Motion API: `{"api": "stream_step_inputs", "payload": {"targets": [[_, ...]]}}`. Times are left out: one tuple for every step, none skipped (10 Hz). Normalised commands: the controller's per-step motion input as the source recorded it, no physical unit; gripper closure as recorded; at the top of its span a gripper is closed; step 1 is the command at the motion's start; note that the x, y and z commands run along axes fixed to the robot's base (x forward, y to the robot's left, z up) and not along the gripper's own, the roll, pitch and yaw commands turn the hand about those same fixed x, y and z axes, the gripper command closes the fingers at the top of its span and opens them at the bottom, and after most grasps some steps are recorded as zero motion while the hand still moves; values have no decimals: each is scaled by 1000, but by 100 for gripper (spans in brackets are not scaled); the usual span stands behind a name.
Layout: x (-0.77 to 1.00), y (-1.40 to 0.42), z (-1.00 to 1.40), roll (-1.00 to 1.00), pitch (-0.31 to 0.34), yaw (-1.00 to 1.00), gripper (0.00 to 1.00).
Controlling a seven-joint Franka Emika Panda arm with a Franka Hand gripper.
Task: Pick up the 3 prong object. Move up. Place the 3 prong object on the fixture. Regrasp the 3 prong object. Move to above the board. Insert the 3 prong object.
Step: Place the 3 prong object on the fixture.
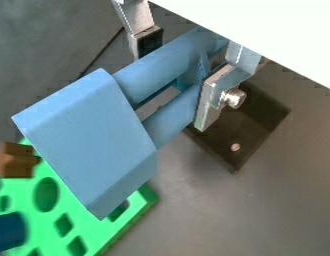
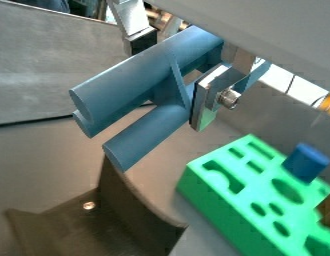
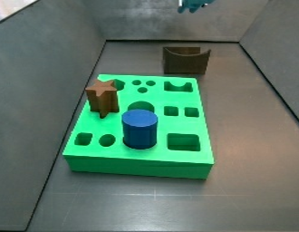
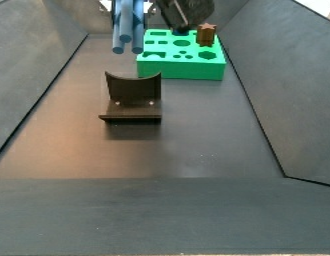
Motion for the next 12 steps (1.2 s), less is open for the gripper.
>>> {"api": "stream_step_inputs", "payload": {"targets": [[9, 29, 11, -336, 60, -129, 100], [112, 124, -1000, -1000, 202, -120, 100], [121, 133, -1000, -1000, 187, -136, 100], [134, 138, -1000, -1000, 208, -168, 100], [145, 135, -1000, -878, 193, -186, 100], [152, 138, -1000, -650, 124, -201, 100], [155, 142, -1000, -476, 70, -208, 100], [164, 141, -1000, -307, 31, -198, 100], [154, 118, -863, -202, 5, -180, 100], [119, 89, -542, -114, -8, -151, 100], [105, 62, -331, -69, -15, -129, 100], [0, -500, -167, 0, 0, 0, 100]]}}
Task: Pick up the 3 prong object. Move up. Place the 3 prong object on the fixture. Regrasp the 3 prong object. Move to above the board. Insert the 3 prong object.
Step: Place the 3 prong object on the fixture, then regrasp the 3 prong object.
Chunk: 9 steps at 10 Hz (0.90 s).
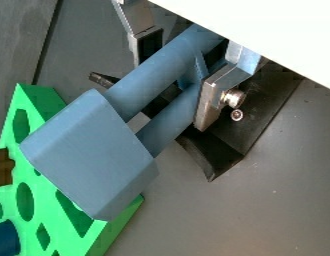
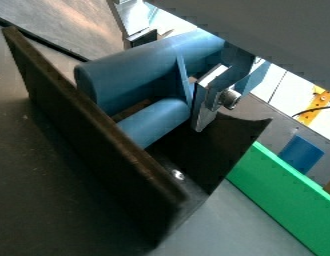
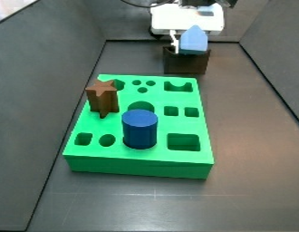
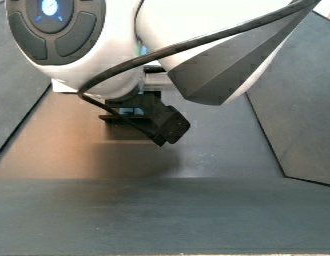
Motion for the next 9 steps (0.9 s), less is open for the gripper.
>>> {"api": "stream_step_inputs", "payload": {"targets": [[0, 0, 0, 0, 0, 0, 0], [0, 0, 1000, -10, -19, 57, 0], [-7, 0, 1000, -3, -12, 60, 0], [-21, -4, 1000, -7, -14, 65, 0], [-36, -7, 1000, -15, -27, 58, 0], [-47, -7, 1000, -21, -35, 55, 0], [-55, -7, 977, -27, -36, 55, 0], [-53, -5, 737, -29, -40, 60, 0], [-52, -9, 492, -35, -46, 64, 0]]}}
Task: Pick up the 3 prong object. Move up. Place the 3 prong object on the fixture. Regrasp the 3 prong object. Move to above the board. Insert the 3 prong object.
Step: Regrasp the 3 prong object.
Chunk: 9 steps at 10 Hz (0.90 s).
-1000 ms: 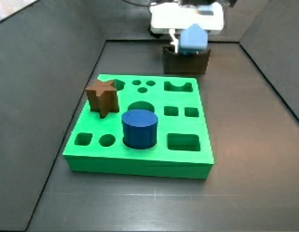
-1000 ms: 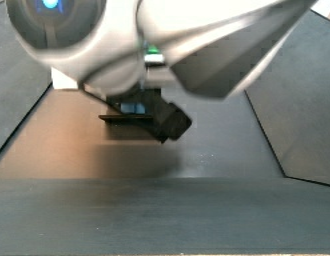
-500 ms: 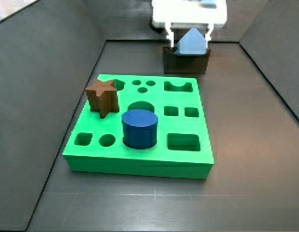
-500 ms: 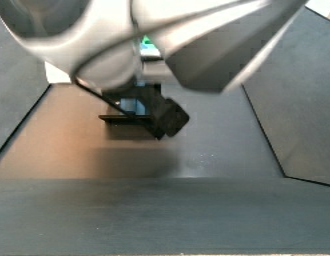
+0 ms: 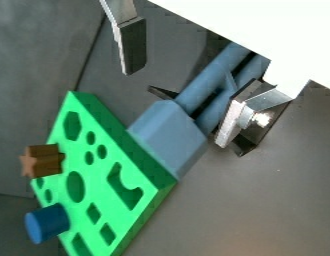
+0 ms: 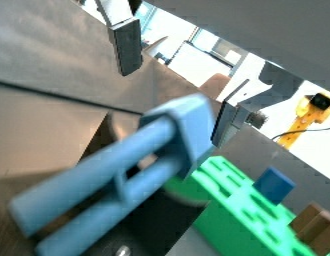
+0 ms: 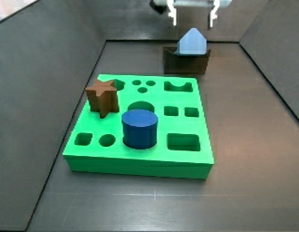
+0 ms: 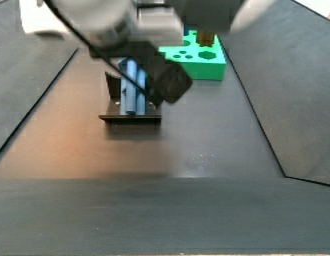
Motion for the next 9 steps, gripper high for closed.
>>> {"api": "stream_step_inputs", "payload": {"targets": [[-52, -7, 306, -38, -52, 64, 0], [-53, -6, 184, -39, -53, 66, 0], [-14, -1000, 963, 1000, 56, 25, 0], [-14, -1000, 955, 1000, 57, 25, 0], [-41, -1000, 947, 1000, 51, 24, 0], [-56, -1000, 921, 1000, 46, 23, 0], [-43, -861, 724, 1000, 44, 23, 0], [-29, -729, 564, 1000, 44, 23, 0], [-6, -444, 224, 1000, 45, 23, 0]]}}
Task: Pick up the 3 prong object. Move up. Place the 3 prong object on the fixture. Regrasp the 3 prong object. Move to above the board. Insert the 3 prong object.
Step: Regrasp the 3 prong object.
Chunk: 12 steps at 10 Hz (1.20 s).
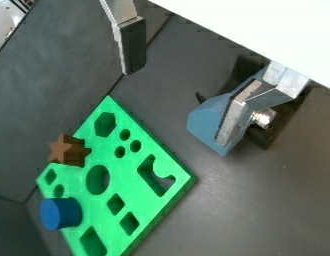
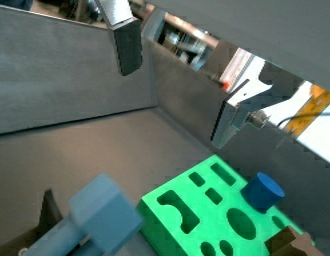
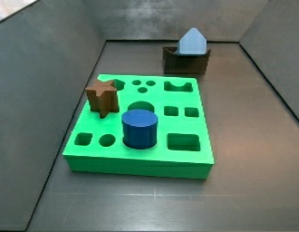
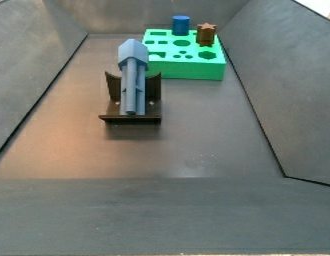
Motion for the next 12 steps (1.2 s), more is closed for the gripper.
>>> {"api": "stream_step_inputs", "payload": {"targets": [[18, -236, 56, 1000, 45, 23, 0], [25, -35, 44, 1000, 49, 24, 0], [23, -34, 46, 1000, 49, 24, 0], [20, -50, 27, 1000, 48, 24, 0], [23, -31, 13, 1000, 48, 26, 0], [24, -23, 5, 1000, 51, 27, 0], [22, -23, 8, 1000, 56, 28, 0], [26, -23, 8, 1000, 64, 30, 0], [31, -23, 6, 1000, 68, 32, 0], [49, -23, -3, 1000, 78, 35, 0], [58, -28, -7, 1000, 84, 37, 0], [85, -33, -16, 1000, 101, 44, 0]]}}
